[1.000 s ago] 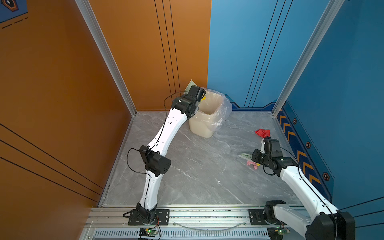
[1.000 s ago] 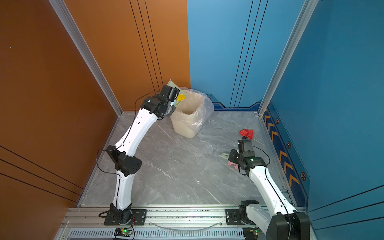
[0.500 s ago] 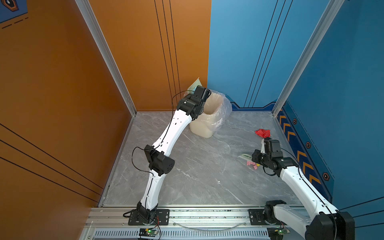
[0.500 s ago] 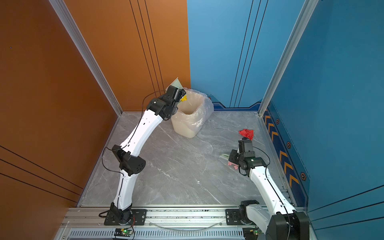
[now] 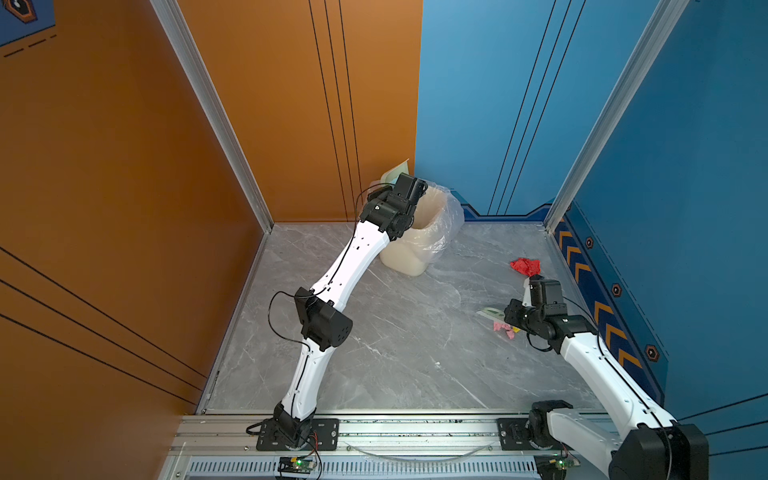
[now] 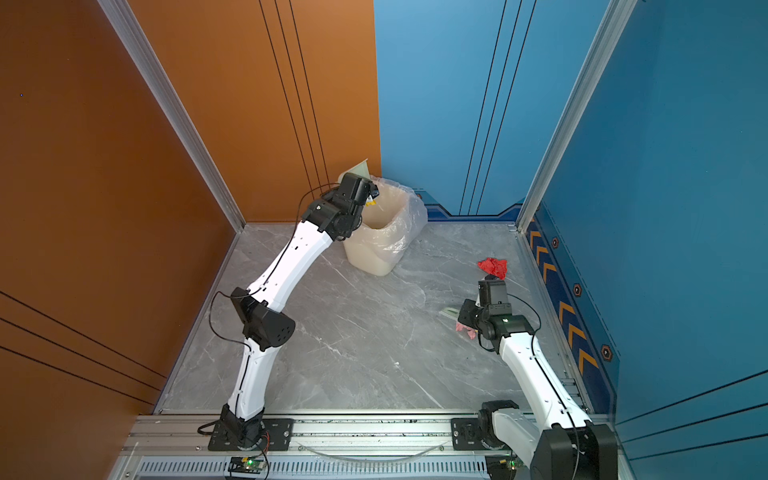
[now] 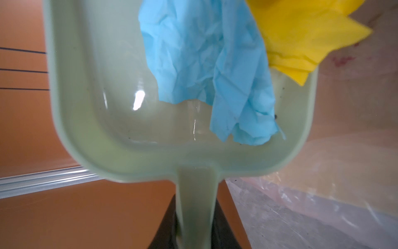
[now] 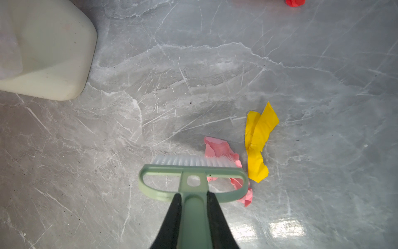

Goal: Sweep away the paper scraps from the table
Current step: 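Tip the dustpan over the bin rim with the left gripper, dropping the scraps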

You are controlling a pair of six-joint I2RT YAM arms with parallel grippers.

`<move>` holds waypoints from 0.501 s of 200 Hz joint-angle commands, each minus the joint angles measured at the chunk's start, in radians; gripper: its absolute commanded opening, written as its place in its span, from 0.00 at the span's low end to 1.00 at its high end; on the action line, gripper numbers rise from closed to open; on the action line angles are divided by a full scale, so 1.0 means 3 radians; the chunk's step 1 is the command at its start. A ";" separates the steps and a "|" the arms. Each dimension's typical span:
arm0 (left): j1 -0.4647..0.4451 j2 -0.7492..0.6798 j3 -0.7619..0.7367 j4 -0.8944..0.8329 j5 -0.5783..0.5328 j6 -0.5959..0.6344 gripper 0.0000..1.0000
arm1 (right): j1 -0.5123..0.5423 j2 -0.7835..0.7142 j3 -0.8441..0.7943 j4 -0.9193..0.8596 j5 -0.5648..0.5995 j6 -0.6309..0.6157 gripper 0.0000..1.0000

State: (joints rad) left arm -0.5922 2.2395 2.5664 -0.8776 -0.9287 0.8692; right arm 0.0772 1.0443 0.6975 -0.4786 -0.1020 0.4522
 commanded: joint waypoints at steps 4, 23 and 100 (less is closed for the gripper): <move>-0.0036 0.0012 -0.0047 0.0185 -0.0156 0.0351 0.00 | -0.0023 -0.0029 -0.0049 0.0066 -0.0052 -0.0029 0.00; -0.0035 0.0015 -0.0081 0.0252 -0.0189 0.0541 0.00 | -0.0027 -0.0043 -0.0065 0.0066 -0.0064 -0.0030 0.00; -0.0015 -0.0015 -0.0181 0.0587 -0.0212 0.1063 0.00 | -0.0047 -0.0099 -0.0105 0.0065 -0.0079 -0.0034 0.00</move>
State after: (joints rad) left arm -0.5922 2.2395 2.5305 -0.7708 -0.9665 1.1126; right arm 0.0708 1.0325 0.6849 -0.4683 -0.1127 0.4492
